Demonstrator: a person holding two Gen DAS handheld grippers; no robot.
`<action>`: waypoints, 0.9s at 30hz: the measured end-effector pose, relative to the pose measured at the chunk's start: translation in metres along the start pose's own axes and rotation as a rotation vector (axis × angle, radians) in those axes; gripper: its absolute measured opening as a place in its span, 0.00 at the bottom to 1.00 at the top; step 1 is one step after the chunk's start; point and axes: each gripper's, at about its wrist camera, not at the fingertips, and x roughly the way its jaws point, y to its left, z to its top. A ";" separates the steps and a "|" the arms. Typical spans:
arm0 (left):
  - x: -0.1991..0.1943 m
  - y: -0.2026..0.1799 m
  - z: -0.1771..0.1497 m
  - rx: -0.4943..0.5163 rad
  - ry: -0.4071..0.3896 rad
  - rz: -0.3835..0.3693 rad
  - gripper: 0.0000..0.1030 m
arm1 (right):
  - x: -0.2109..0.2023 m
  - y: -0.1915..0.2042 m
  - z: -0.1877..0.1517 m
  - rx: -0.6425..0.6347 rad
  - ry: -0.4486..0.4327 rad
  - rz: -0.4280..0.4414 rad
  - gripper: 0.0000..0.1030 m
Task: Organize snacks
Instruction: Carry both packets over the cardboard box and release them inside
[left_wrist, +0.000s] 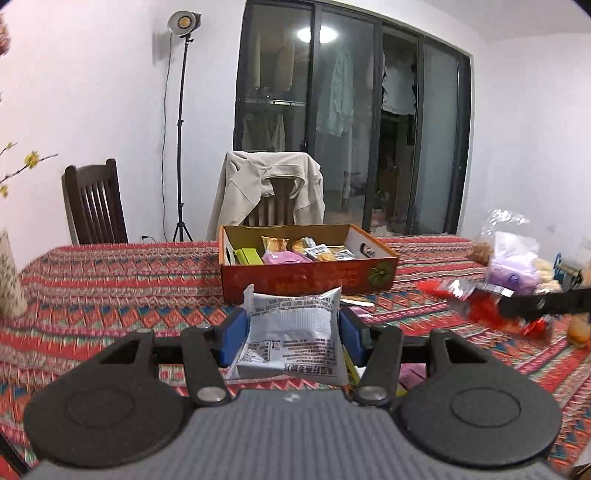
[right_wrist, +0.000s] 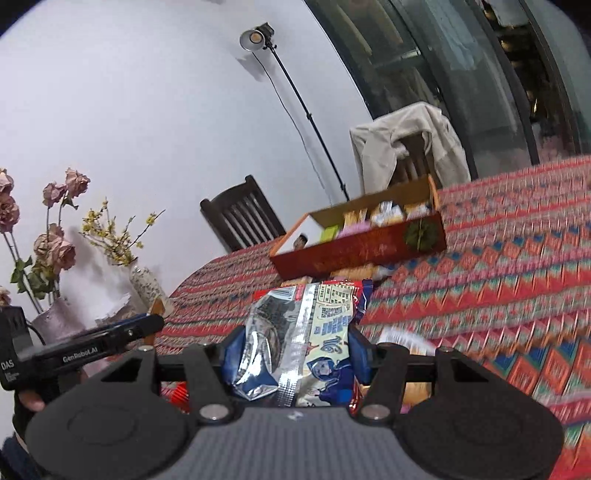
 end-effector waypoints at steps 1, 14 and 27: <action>0.008 0.001 0.003 0.004 0.006 0.000 0.54 | 0.003 0.000 0.006 -0.010 -0.007 -0.009 0.54; 0.173 0.031 0.083 -0.003 0.057 -0.025 0.54 | 0.107 -0.025 0.118 -0.191 -0.046 -0.125 0.54; 0.326 0.049 0.086 -0.006 0.195 0.102 0.55 | 0.290 -0.104 0.161 -0.212 0.095 -0.329 0.54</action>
